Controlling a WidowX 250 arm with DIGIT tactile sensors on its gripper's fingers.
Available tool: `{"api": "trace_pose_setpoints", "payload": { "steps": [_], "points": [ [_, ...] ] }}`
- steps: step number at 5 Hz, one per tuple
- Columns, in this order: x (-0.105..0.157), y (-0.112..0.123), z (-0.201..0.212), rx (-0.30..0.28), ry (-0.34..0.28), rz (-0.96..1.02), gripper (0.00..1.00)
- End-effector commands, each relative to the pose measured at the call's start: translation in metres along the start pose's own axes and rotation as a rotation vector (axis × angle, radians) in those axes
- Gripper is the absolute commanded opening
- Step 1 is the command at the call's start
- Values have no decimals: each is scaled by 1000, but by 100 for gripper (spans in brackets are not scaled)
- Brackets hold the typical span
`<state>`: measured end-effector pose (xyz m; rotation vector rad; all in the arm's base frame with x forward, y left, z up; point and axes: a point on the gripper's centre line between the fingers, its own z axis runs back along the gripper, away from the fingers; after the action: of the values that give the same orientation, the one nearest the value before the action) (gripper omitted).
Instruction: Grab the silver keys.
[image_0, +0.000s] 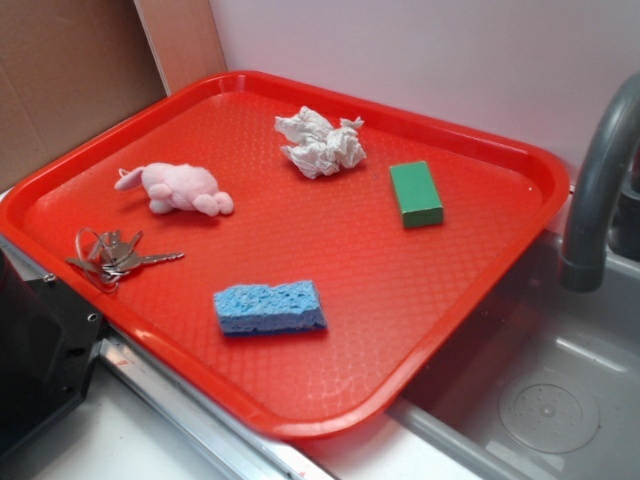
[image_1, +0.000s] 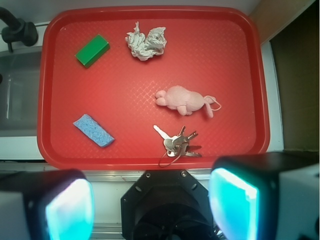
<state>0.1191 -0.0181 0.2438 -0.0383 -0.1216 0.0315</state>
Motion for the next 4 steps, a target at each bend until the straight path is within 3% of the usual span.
{"api": "trace_pose_setpoints", "payload": {
  "steps": [1,2,3,4],
  "points": [
    [0,0,0,0,0,0,100],
    [-7,23,-37,60,60,166,100],
    [-15,39,-72,135,-14,410,100],
    [-25,40,-103,146,-4,613,100]
  ]
}}
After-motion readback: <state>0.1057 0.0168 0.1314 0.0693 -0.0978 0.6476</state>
